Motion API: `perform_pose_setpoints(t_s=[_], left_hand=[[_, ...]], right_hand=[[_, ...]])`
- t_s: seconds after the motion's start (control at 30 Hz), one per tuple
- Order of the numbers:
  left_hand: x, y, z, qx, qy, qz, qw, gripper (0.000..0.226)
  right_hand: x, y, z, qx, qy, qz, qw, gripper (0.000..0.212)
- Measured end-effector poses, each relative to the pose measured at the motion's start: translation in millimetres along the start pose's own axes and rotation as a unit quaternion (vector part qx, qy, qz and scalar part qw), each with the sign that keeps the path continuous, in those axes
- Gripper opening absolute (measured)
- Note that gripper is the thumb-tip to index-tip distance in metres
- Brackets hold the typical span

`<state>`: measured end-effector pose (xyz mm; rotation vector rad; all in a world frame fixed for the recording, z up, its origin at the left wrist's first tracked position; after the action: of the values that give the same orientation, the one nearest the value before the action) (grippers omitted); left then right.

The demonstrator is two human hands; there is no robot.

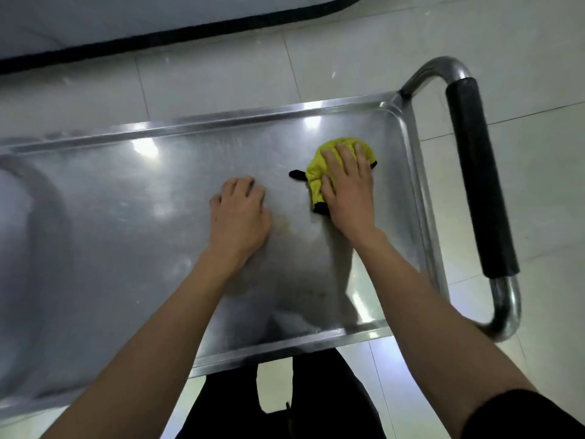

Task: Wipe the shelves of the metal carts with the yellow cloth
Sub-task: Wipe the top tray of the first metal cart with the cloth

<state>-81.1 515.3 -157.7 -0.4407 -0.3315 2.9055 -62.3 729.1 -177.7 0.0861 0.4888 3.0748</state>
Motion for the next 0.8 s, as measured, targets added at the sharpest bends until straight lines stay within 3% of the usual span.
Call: perform_pose_setpoints(t_s=[0.1, 0.27, 0.57, 0.8], left_hand=[[6.9, -11.3, -2.4, -0.032, -0.016, 0.026, 0.999, 0.031], [11.7, -21.9, -5.4, -0.003, -0.036, -0.017, 0.999, 0.032], [1.1, -23.5, -15.0, 0.044, 0.017, 0.047, 0.998, 0.044], [-12.5, -8.2, -9.1, 0.047, 0.030, 0.022, 0.998, 0.044]], right_hand=[[-13.1, -56.9, 19.6, -0.028, 0.001, -0.041, 0.999, 0.048], [-23.7, -107.6, 37.8, -0.028, 0.000, -0.081, 0.996, 0.049], [-34.2, -99.2, 35.6, -0.034, 0.001, -0.088, 0.996, 0.049], [-49.7, -57.5, 24.8, -0.044, -0.013, -0.054, 0.997, 0.048]])
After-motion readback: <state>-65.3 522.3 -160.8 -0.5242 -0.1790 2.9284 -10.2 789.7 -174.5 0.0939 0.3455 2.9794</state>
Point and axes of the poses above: each hand's wrist, its own x-axis towards the middle knuckle, its own z-axis out of the back of the hand, y = z × x, the point moved 6 cm from there along x, towards the middle knuckle, and after that the axes turned 10 degrees about z, right-handed, at the moved point
